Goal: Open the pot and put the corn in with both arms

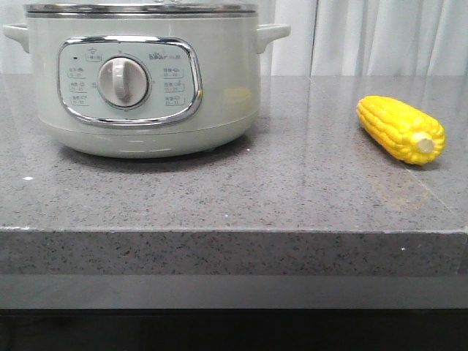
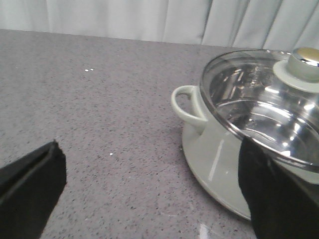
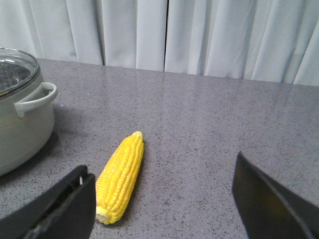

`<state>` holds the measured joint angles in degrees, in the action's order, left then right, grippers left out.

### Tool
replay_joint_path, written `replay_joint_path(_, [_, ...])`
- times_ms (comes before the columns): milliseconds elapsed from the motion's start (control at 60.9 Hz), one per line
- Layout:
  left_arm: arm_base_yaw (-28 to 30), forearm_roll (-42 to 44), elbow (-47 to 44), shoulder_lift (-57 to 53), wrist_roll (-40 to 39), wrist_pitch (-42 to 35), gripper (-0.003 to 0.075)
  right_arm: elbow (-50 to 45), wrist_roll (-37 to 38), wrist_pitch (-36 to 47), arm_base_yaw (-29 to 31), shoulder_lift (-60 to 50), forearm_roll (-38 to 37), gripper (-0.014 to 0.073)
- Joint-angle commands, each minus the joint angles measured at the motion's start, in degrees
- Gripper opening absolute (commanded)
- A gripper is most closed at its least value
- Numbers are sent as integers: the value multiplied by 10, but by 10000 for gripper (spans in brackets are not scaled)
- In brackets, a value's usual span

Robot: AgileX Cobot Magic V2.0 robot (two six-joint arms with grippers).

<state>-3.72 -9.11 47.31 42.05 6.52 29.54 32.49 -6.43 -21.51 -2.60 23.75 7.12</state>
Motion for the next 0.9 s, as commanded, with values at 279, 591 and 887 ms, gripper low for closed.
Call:
replay_joint_path(279, [-158, -5, 322, 300, 10, 97, 661, 15, -3, 53, 2, 7, 1, 581])
replay_joint_path(591, [-206, -11, 587, 499, 9, 230, 641, 15, -3, 54, 2, 7, 1, 581])
replay_joint_path(887, [-206, -11, 626, 556, 9, 236, 640, 15, -3, 61, 2, 7, 1, 581])
